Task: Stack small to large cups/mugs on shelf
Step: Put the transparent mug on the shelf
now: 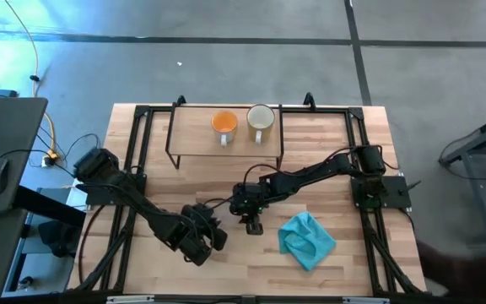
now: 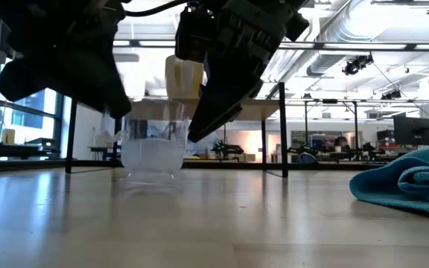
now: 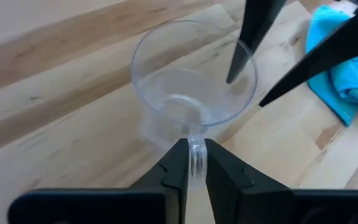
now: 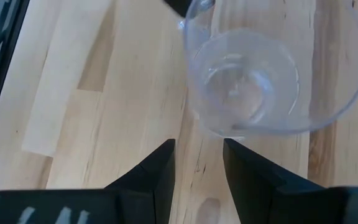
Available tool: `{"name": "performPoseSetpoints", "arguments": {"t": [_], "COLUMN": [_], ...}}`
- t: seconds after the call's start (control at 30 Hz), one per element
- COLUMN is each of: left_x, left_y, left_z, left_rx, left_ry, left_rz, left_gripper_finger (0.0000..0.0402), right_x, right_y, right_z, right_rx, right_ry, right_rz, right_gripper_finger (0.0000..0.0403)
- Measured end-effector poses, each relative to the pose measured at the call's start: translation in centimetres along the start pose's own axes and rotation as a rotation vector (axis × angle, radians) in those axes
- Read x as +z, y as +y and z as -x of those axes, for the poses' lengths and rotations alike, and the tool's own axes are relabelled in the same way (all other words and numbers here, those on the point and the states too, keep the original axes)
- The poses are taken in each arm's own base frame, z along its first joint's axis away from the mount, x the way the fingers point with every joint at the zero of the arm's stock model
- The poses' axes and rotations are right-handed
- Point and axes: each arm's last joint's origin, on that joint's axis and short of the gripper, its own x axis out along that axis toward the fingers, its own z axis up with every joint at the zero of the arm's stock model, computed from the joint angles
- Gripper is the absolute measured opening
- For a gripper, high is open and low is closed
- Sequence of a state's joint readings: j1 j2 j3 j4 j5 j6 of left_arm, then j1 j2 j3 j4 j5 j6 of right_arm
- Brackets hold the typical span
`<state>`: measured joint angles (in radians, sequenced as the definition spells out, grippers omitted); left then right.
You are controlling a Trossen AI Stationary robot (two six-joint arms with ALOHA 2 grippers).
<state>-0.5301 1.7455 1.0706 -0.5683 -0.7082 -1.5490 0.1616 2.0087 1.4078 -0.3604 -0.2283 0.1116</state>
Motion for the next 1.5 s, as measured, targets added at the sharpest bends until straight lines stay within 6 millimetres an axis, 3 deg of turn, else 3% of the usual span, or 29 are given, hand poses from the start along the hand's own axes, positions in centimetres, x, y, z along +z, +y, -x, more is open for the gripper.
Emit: {"name": "performPoseSetpoints", "arguments": {"t": [0.2, 0.53, 0.9, 1.5], "left_x": [0.2, 0.2, 0.1, -0.1], "left_y": [0.3, 0.3, -0.2, -0.1], "left_z": [0.2, 0.2, 0.2, 0.2], "left_rx": [0.019, 0.017, -0.02, -0.02], "left_ry": [0.001, 0.0, 0.015, 0.079], "left_rz": [-0.017, -0.019, -0.061, -0.074], "left_gripper_finger": [0.0011, 0.0073, 0.0047, 0.0046], "right_x": [0.0, 0.0, 0.1, 0.3], "right_y": [0.0, 0.0, -0.7, -1.7], "right_z": [0.0, 0.0, 0.2, 0.4], "right_rx": [0.0, 0.0, -0.01, -0.003], "right_ry": [-0.003, -0.003, -0.006, -0.021], "right_rz": [0.0, 0.008, -0.009, -0.028], "right_gripper_finger": [0.0126, 0.0126, 0.0126, 0.0126]}}
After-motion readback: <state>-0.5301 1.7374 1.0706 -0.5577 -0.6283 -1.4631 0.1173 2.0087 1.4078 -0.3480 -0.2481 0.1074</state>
